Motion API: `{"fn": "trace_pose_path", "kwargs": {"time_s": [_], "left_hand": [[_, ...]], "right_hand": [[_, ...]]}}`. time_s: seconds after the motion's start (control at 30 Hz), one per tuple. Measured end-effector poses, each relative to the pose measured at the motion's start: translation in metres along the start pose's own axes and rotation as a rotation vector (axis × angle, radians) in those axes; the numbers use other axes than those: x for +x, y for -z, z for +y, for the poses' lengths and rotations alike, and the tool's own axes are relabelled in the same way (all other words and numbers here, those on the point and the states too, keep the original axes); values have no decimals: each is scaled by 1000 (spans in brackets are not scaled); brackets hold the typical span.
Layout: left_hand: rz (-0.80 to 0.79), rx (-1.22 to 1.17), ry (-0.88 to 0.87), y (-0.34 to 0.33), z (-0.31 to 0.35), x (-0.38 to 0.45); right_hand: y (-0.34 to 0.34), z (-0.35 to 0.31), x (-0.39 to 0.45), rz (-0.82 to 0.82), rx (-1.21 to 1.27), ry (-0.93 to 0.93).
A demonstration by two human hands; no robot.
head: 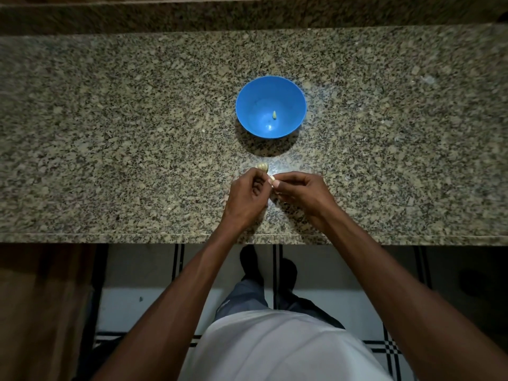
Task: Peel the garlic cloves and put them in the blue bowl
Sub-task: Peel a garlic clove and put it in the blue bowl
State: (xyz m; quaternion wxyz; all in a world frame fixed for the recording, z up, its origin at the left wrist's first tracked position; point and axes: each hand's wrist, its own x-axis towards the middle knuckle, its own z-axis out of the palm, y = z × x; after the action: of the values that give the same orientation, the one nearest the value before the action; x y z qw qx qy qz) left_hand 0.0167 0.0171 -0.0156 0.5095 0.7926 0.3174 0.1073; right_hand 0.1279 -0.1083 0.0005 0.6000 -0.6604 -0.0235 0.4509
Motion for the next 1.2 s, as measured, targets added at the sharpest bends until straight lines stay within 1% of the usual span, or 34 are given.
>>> {"fn": "trace_pose_path", "kwargs": {"time_s": [0.1,0.23,0.3,0.37,0.43,0.5,0.6,0.7,0.83,0.9,0.97,1.1,1.2], "left_hand": [[-17,18,-33,1,0,-3],[-54,43,-90,1,2,-6],[-68,63,-106,1,3,-5],[-66,65,-114,1,3,-6],[-49,63,-127,2,2,-8],[-22,68,-105,4,-3,-10],[36,98,-41,5,-11,-12],[53,99,17,3,-13,-11],[90,-4,81,1,-6,-9],[66,-91,67,2,0,-8],[34,-116,40,4,4,-7],[12,-111,58,7,4,-3],[9,-46,2,9,2,-2]], "right_hand": [[4,4,2,-43,58,-55],[9,1,2,-79,88,-69],[9,-2,5,-78,110,-89],[8,-3,8,-66,185,-123],[9,-5,12,-49,249,-143],[11,-5,14,-41,255,-149],[16,-2,15,-59,211,-141],[17,0,13,-81,130,-115],[16,1,8,-96,21,-67],[16,1,5,-117,-34,-22],[14,-1,2,-122,-57,17],[12,-4,1,-96,-138,83],[14,-4,1,-88,-184,103]]}}
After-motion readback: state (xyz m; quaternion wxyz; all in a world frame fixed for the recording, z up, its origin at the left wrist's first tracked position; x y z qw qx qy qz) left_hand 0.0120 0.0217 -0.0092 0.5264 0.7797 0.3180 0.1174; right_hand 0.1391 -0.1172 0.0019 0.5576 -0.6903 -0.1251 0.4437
